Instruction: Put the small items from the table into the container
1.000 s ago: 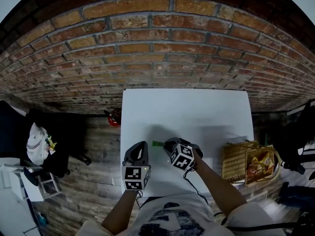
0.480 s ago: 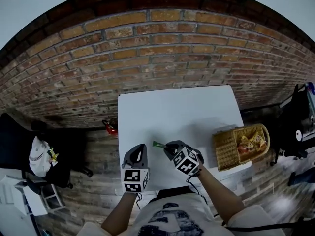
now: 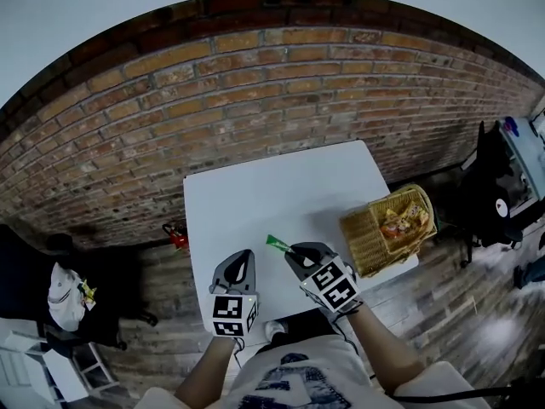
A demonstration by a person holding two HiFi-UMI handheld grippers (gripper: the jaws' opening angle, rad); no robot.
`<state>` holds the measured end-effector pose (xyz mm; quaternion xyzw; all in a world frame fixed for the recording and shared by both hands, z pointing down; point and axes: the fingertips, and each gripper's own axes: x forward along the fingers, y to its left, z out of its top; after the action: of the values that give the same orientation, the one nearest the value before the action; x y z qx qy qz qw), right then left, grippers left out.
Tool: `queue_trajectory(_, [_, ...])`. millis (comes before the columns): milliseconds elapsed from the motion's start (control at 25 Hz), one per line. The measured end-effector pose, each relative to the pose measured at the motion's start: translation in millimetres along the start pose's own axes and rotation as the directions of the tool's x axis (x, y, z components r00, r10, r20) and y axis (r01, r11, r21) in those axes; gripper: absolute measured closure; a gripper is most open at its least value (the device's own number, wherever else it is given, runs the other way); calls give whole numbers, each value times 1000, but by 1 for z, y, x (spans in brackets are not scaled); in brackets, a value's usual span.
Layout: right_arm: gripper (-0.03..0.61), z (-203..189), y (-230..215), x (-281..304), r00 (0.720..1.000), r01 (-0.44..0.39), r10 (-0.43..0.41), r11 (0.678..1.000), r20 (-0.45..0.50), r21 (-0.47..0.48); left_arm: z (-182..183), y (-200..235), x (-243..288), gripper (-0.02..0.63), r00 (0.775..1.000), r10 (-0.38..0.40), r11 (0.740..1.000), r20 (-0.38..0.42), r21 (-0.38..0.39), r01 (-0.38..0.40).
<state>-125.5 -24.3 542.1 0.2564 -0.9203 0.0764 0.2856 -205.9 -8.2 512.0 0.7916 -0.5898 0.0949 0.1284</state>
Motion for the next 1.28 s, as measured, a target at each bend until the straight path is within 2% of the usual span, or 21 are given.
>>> queue_trajectory(360, [509, 1, -40, -70, 988, 127, -135, 985, 69, 117, 28, -68, 28, 565, 990, -139, 990, 13, 38, 138])
queue_trajectory(960, [511, -26, -115, -183, 962, 200, -231, 960, 147, 196, 65, -202, 87, 565, 963, -267, 961, 22, 86, 265])
queue_trajectory(1280, [512, -54, -155, -251, 942, 240, -281, 946, 184, 217, 78, -280, 117, 565, 949, -312, 946, 38, 108, 306])
